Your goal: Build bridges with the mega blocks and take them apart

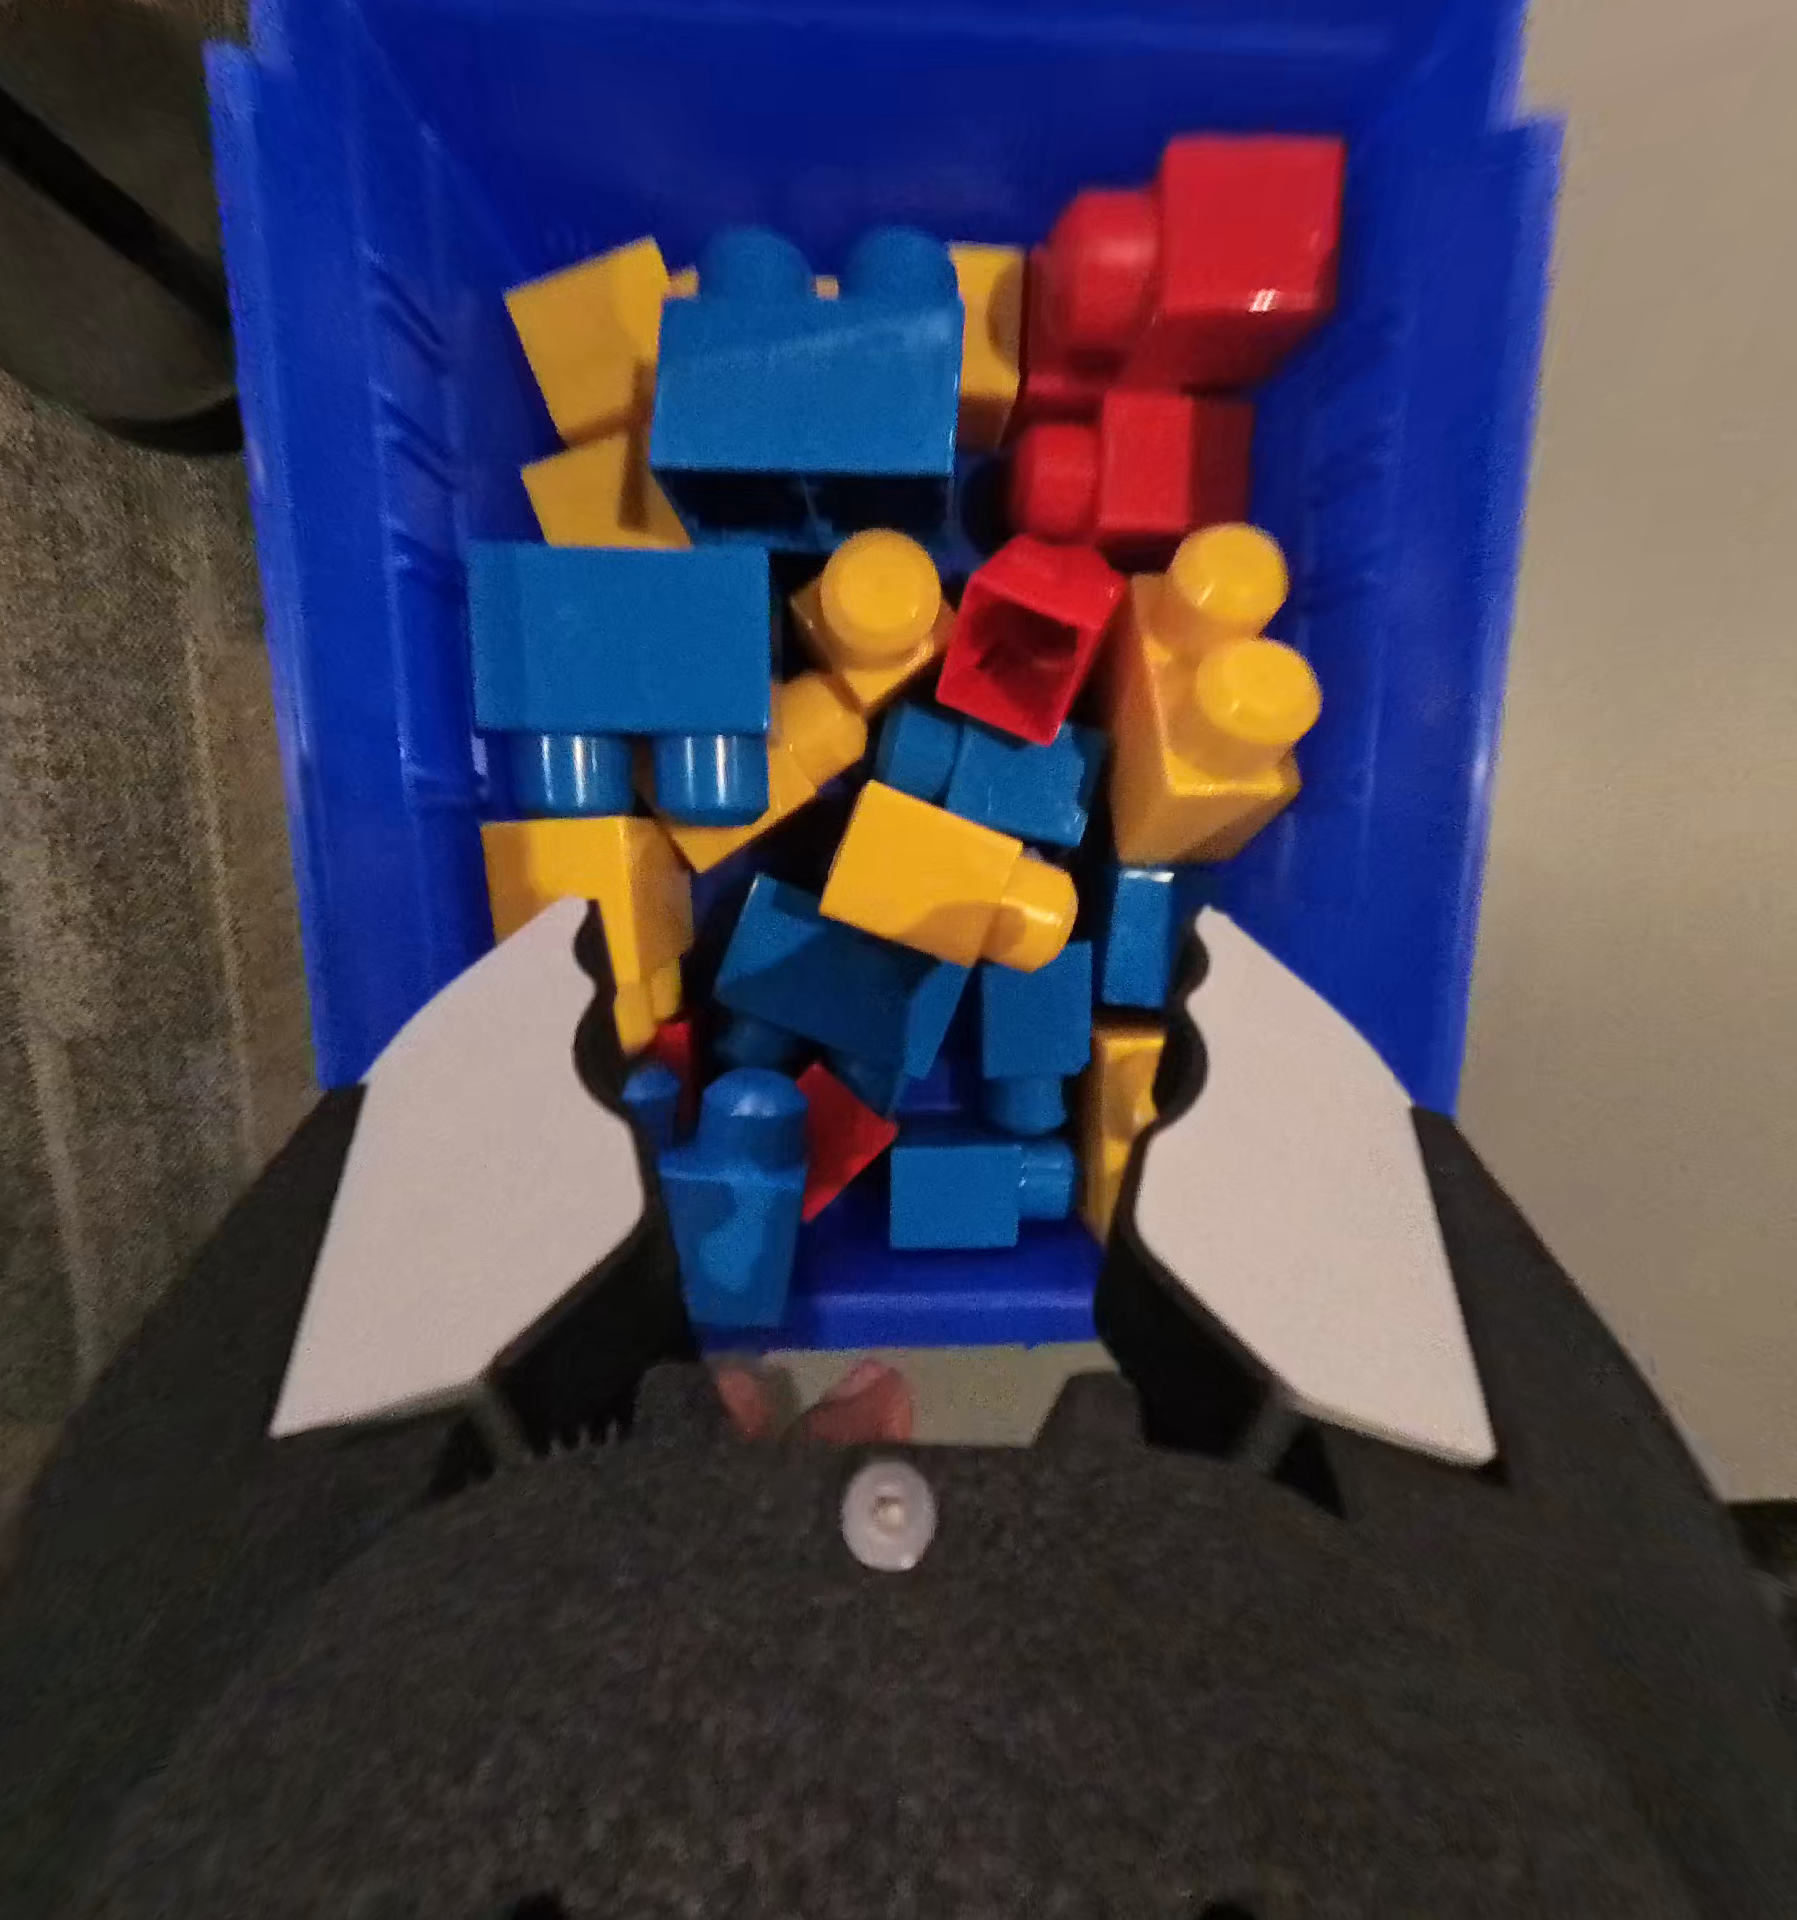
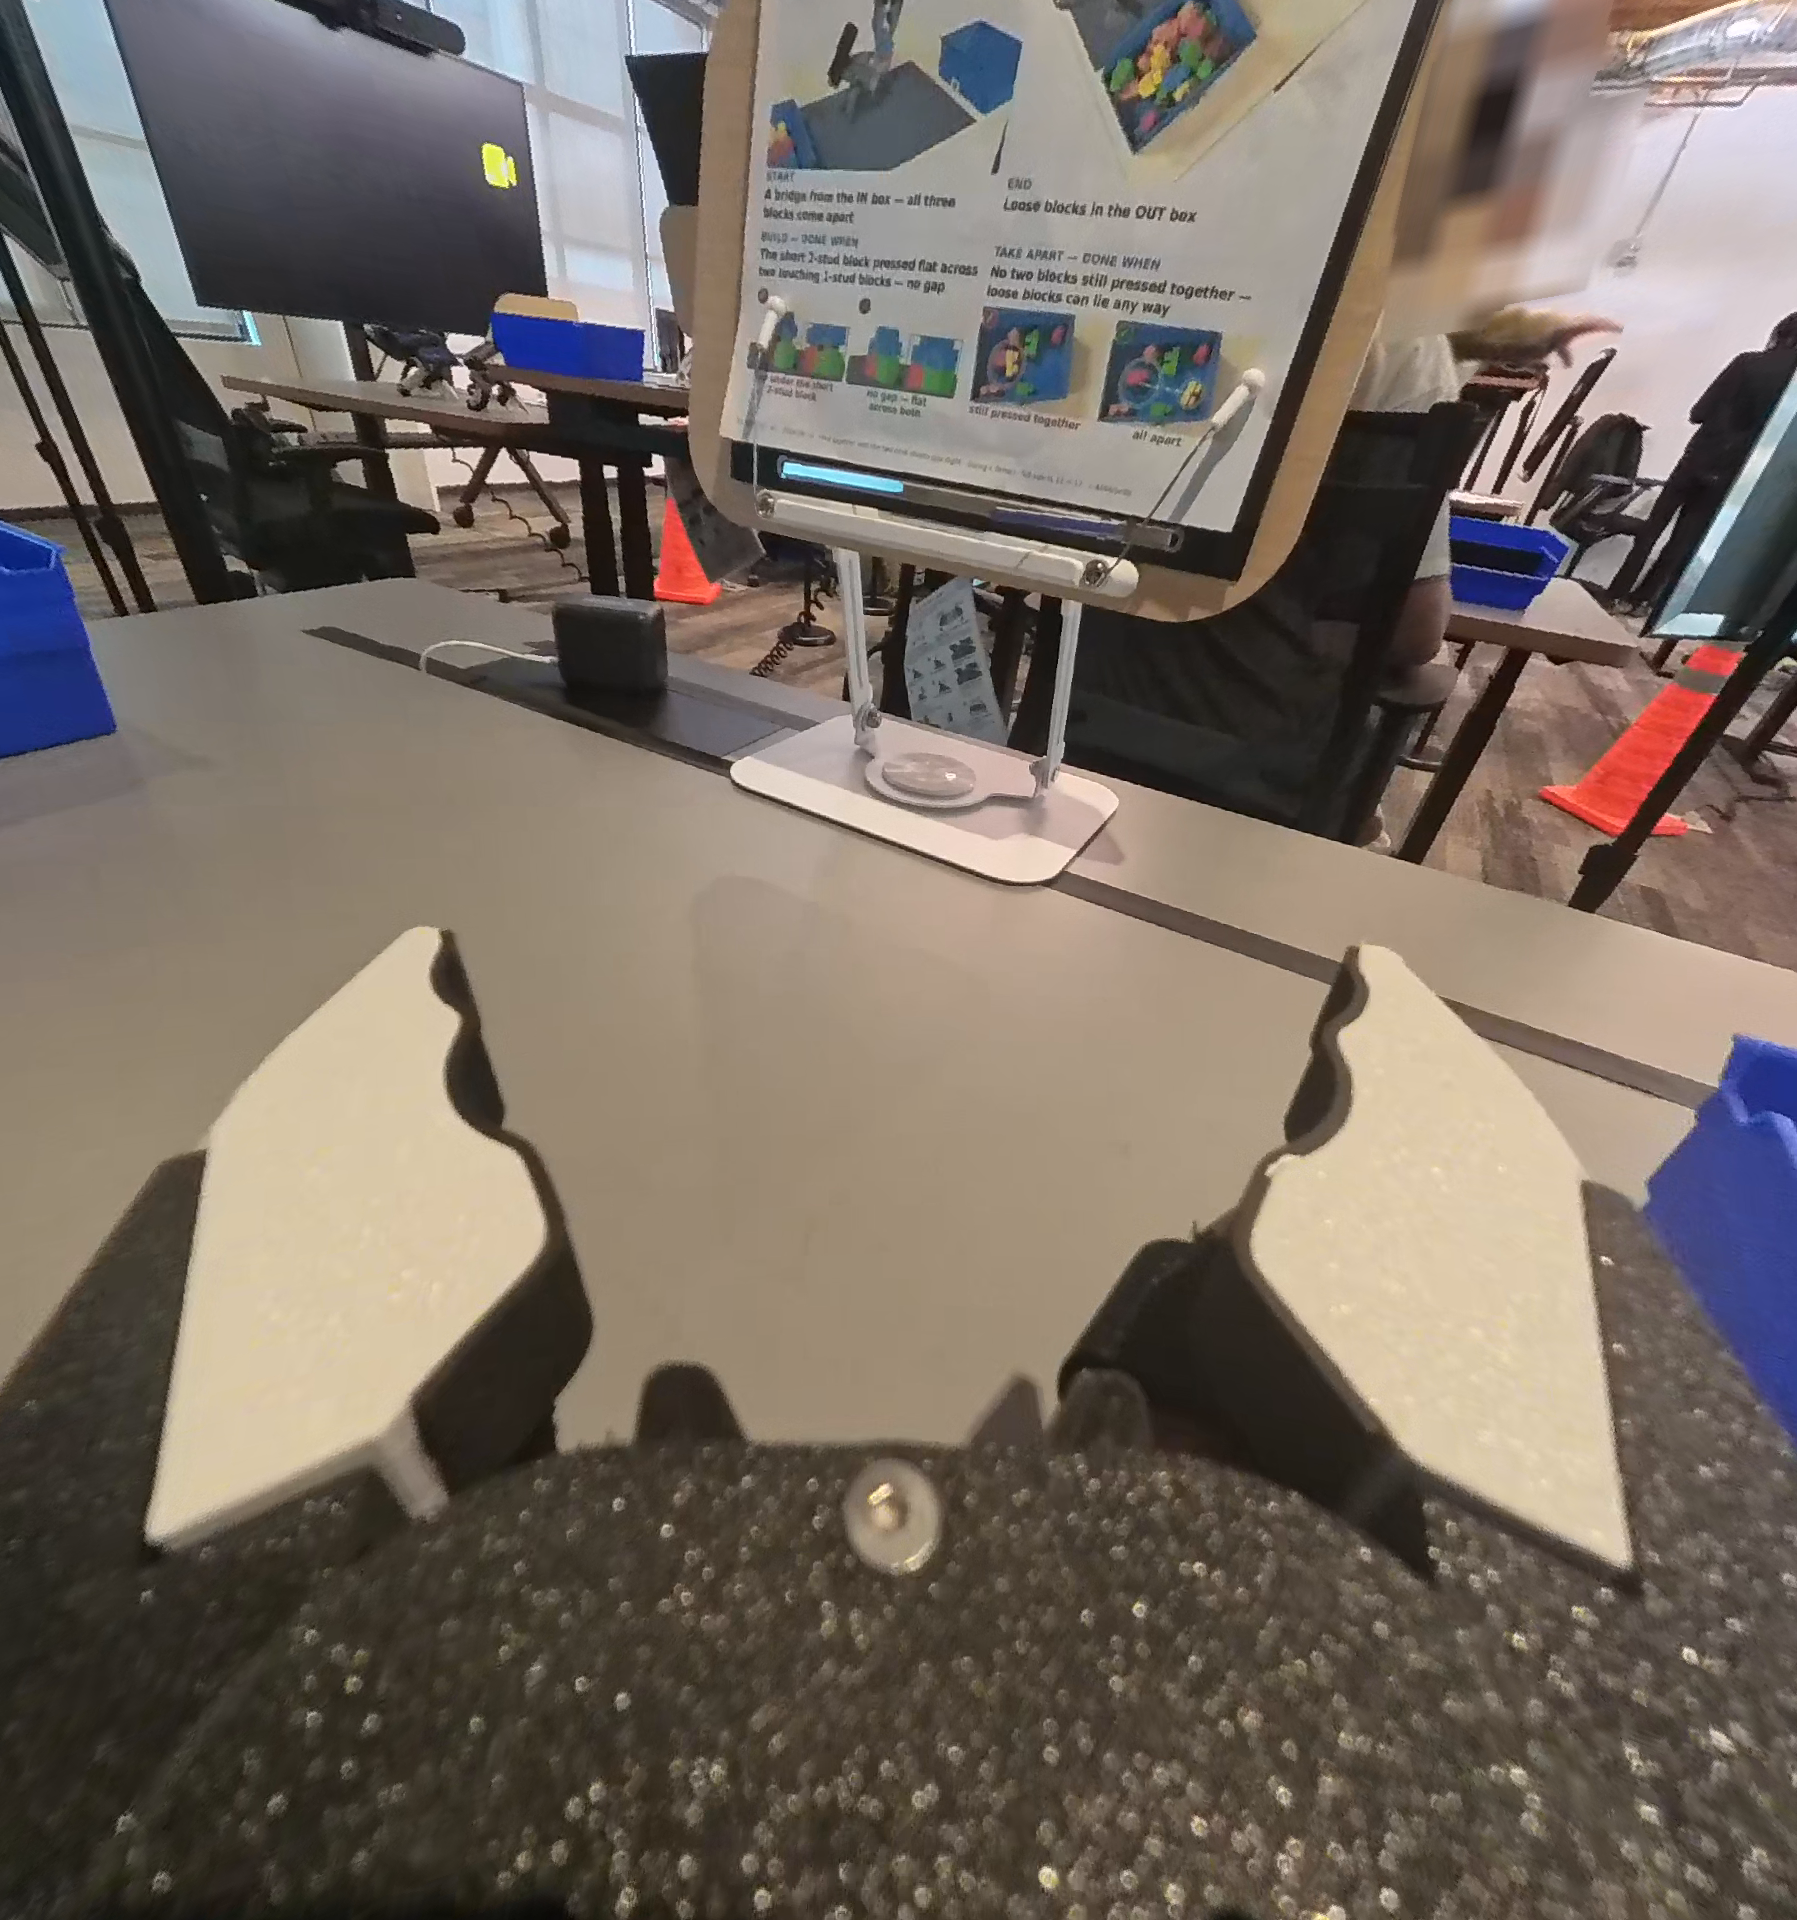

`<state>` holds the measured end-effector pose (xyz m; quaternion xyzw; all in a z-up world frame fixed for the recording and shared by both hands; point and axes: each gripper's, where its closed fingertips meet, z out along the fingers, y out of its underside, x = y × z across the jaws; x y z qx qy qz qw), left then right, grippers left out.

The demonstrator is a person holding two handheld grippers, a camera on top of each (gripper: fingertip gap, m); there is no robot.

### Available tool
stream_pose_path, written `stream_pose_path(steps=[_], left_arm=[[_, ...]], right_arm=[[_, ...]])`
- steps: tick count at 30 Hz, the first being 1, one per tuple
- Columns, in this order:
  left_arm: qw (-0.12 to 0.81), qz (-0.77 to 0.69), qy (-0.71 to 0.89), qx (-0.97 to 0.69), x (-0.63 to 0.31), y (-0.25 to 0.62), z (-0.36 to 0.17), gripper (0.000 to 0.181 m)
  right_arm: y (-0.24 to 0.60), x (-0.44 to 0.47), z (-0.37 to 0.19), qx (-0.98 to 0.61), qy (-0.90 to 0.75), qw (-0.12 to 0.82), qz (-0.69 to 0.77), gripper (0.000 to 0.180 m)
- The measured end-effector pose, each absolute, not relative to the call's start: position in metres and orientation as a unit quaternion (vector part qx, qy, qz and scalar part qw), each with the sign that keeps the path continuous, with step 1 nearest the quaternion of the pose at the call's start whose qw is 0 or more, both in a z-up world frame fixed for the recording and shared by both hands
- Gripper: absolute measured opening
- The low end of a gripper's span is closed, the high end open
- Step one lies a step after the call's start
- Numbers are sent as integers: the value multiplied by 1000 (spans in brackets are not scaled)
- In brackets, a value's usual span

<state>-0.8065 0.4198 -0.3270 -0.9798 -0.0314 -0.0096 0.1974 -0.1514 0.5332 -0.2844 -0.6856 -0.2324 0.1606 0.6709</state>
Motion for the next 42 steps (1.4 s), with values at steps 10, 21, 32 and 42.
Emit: stream_pose_path(steps=[10, 21, 32, 42], left_arm=[[137, -75, -14, -988, -787, 415, -340, 55], [229, -30, 5, -973, -795, 437, -304, 96], [219, -36, -16, -975, -806, 432, -313, 88], [154, -111, -38, -981, -793, 423, -327, 75]], right_arm=[[533, -153, -286, -687, -235, 668, 165, 146], [532, -158, -287, -686, -239, 665, 173, 146], [531, -161, -288, -686, -244, 660, 183, 142], [530, -164, -290, -688, -250, 655, 186, 141]])
